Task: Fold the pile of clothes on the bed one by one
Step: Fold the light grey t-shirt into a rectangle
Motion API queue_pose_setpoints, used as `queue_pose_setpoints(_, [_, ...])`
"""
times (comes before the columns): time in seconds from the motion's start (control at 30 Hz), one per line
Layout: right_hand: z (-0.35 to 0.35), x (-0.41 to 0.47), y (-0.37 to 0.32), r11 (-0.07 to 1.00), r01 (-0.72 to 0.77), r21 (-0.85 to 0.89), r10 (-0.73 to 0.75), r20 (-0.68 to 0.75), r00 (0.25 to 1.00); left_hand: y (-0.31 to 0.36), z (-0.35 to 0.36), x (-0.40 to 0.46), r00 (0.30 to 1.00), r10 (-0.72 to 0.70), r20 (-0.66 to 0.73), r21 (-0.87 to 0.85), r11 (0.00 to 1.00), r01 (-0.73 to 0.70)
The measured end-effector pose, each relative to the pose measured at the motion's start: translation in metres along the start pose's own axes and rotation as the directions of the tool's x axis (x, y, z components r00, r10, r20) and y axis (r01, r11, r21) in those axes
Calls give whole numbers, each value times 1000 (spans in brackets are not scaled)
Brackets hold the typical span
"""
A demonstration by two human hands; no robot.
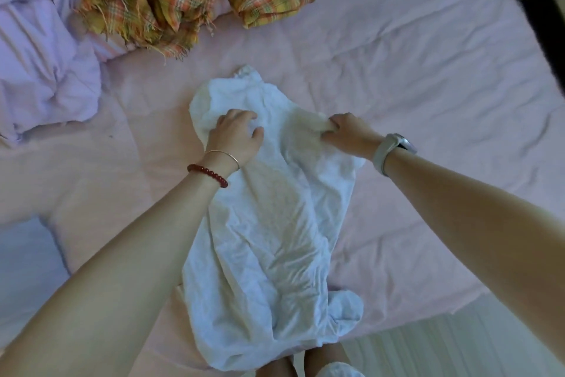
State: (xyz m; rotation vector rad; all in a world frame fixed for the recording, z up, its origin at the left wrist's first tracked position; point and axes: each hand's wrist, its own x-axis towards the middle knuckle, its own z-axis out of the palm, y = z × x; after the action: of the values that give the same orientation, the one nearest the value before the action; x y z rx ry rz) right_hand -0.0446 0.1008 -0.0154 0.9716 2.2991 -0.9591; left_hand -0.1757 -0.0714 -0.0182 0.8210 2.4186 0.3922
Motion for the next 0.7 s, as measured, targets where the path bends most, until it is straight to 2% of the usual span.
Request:
queue_pose_setpoints(0.07, [16, -32, -15, 985, 170, -5, -167, 169, 971, 3, 3, 3, 997, -73, 1, -183, 980, 72])
queue_pose_setpoints(0.13, [44, -76, -23, 938, 315, 145, -346, 410, 844, 7, 3, 2, 981, -175, 81, -317, 929, 192])
queue_pose_setpoints(0.17, [58, -95, -22, 917, 339, 212, -400, 489, 775, 8, 3, 0, 966, -221, 137, -346, 903, 255])
queue_pose_setpoints(0.2, [71, -107, -18, 907, 342, 247, -422, 516, 746, 7, 6, -3, 950, -258, 177, -342, 889, 305])
queue_pose_setpoints(0.23, [81, -112, -11, 902, 343, 263, -431, 475, 767, 6, 11, -7, 940, -288, 182, -323, 886, 334])
queue_pose_setpoints(0.27, [86, -110, -5, 902, 331, 277, -418, 373, 828, 2, 16, -11, 936, -318, 152, -300, 887, 350])
queue_pose_setpoints(0.33, [86, -97, 3, 901, 310, 303, -351, 93, 932, -3, 25, -18, 940, -339, 32, -272, 903, 334])
queue_pose_setpoints(0.4, [75, -79, 3, 895, 288, 339, -246, -163, 955, -2, 28, -24, 949, -308, -66, -323, 907, 272])
queue_pose_setpoints(0.47, [58, -59, -4, 879, 272, 391, -160, -295, 942, 4, 24, -34, 963, -255, -88, -480, 858, 183])
queue_pose_setpoints(0.5, [48, -51, -10, 870, 301, 391, -169, -336, 927, 8, 19, -41, 971, -226, -82, -561, 815, 142])
queue_pose_setpoints(0.53, [38, -43, -17, 867, 344, 359, -215, -354, 910, 11, 14, -48, 979, -192, -72, -624, 774, 106])
queue_pose_setpoints(0.6, [21, -32, -36, 865, 447, 230, -372, -304, 877, 13, -1, -63, 992, -118, -52, -689, 723, 50])
queue_pose_setpoints(0.7, [-2, -25, -69, 822, 570, -7, -567, -97, 818, 11, -32, -88, 999, -3, 33, -754, 657, 27])
